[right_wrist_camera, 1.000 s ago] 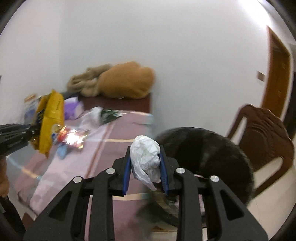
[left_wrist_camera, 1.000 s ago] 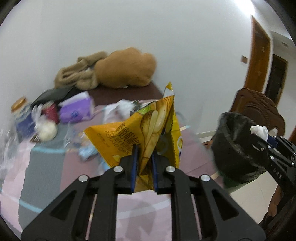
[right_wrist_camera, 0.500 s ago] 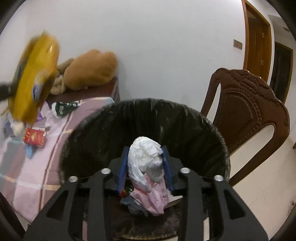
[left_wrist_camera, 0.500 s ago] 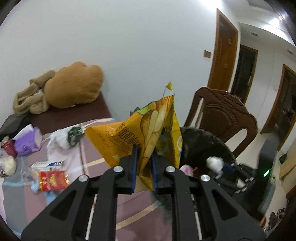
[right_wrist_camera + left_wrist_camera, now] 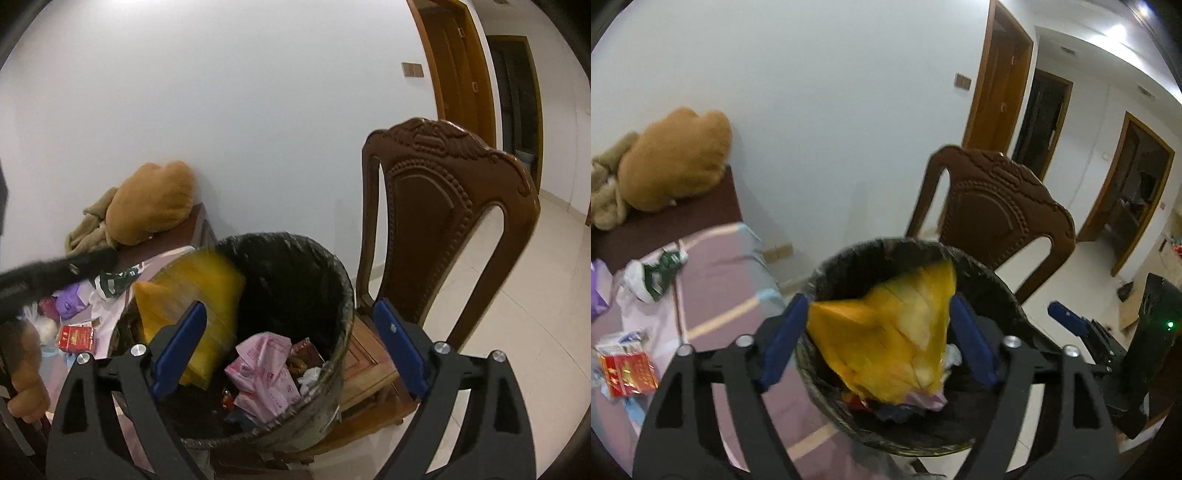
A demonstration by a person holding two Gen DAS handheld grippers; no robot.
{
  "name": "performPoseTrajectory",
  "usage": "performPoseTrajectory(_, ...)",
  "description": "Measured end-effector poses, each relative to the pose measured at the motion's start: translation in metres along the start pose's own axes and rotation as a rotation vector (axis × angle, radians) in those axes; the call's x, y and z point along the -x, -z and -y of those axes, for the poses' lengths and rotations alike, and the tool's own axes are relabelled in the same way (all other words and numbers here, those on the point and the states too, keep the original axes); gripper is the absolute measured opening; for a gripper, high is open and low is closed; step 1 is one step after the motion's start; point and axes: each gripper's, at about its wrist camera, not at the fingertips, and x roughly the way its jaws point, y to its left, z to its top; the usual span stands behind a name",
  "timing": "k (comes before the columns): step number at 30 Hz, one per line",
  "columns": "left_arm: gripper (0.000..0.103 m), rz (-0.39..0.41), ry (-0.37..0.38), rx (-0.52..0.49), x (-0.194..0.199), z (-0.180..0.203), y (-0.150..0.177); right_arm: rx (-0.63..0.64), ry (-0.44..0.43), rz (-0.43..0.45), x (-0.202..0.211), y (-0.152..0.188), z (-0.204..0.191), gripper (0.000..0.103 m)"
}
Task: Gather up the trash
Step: 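Carry the tissue ball and yellow chip bag to the bin and release both, then grasp the green-and-red wafer bag with the right gripper while the left gripper grasps the white plastic bag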
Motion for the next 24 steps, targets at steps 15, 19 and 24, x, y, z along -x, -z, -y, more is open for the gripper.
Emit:
performPoseTrajectory(15,0.087,-0.038,-0.823,0.411,0.086,-0.225,0.094,0.301,-0.313,-0.041,-0.006,0.018,-0.145,0.09)
performPoseTrajectory(19,0.087,-0.084,-0.898,0.518,0.111,-0.28,0.122,0.392,-0.366,-0.136,-0.027,0.029,-0.208,0.09)
performPoseTrajectory(24,0.089,-0.087,-0.901,0.54,0.129,-0.31,0.141,0.467,-0.343,-0.166,-0.05,0.029,-0.28,0.09)
